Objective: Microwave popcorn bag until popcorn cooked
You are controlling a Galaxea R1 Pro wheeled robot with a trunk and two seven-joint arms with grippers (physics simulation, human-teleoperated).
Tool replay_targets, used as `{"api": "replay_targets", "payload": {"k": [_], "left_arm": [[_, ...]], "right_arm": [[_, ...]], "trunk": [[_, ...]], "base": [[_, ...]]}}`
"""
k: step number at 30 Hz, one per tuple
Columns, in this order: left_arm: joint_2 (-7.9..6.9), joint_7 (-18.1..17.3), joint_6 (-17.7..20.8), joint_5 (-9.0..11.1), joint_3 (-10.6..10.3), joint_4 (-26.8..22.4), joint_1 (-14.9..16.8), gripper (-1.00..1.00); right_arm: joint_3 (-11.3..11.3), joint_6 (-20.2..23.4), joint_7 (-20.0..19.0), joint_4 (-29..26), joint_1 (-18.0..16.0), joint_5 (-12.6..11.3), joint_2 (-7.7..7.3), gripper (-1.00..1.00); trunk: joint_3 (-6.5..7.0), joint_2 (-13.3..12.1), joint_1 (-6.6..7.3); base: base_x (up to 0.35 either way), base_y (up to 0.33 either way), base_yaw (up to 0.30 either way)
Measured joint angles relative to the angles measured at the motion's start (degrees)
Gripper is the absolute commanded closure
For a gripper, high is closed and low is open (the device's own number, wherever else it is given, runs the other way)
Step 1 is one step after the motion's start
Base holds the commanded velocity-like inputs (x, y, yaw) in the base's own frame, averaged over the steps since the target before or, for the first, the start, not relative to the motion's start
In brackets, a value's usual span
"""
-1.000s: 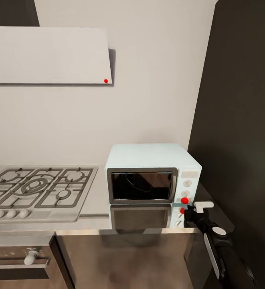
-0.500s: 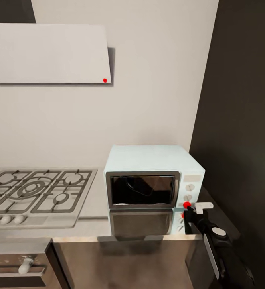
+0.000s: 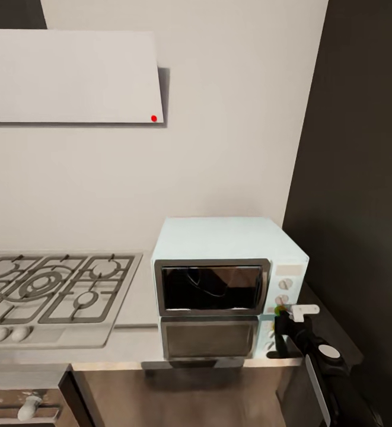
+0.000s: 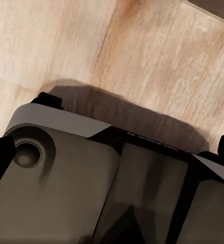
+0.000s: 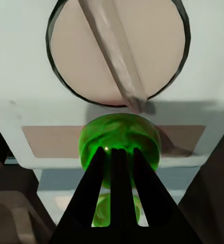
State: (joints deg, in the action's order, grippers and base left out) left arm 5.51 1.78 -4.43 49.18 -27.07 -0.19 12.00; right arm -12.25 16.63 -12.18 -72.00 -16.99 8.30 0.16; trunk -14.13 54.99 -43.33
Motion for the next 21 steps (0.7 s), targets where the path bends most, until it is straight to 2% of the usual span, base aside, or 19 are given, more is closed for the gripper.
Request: {"api": "replay_targets", "payload": {"k": [3,6,13,17,21], "left_arm": [[0.0,0.0,0.0,0.0,0.0,0.0,0.0,-1.0],[0.3,0.1,-0.1,0.0,0.0,0.0,0.0,-1.0],[0.36,0.1,-0.1,0.0,0.0,0.0,0.0,-1.0],[0.44,0.1,0.0,0.0,0.0,0.0,0.0,-1.0],[0.45,0.1,0.0,0.0,0.0,0.0,0.0,-1.0]], "right_arm": [[0.0,0.0,0.1,-0.1,0.1,0.3,-0.01,1.0],[-0.1,-0.1,0.3,4.7,-3.2,0.9,0.01,1.0],[0.0,-0.1,0.2,4.8,-3.4,1.0,0.05,1.0],[0.1,0.0,0.2,3.8,-3.4,1.0,0.08,1.0],[0.3,0.8,-2.0,-2.7,-3.3,1.4,0.19,1.0]], "trunk": [[0.0,0.0,-0.01],[0.01,0.0,-0.05],[0.01,0.0,-0.06],[0.01,0.0,-0.06],[0.01,0.0,-0.06]], "base": [[-0.038,0.0,0.0],[-0.304,0.0,0.0],[-0.343,0.0,0.0],[-0.345,0.0,0.0],[-0.345,0.0,0.0]]}}
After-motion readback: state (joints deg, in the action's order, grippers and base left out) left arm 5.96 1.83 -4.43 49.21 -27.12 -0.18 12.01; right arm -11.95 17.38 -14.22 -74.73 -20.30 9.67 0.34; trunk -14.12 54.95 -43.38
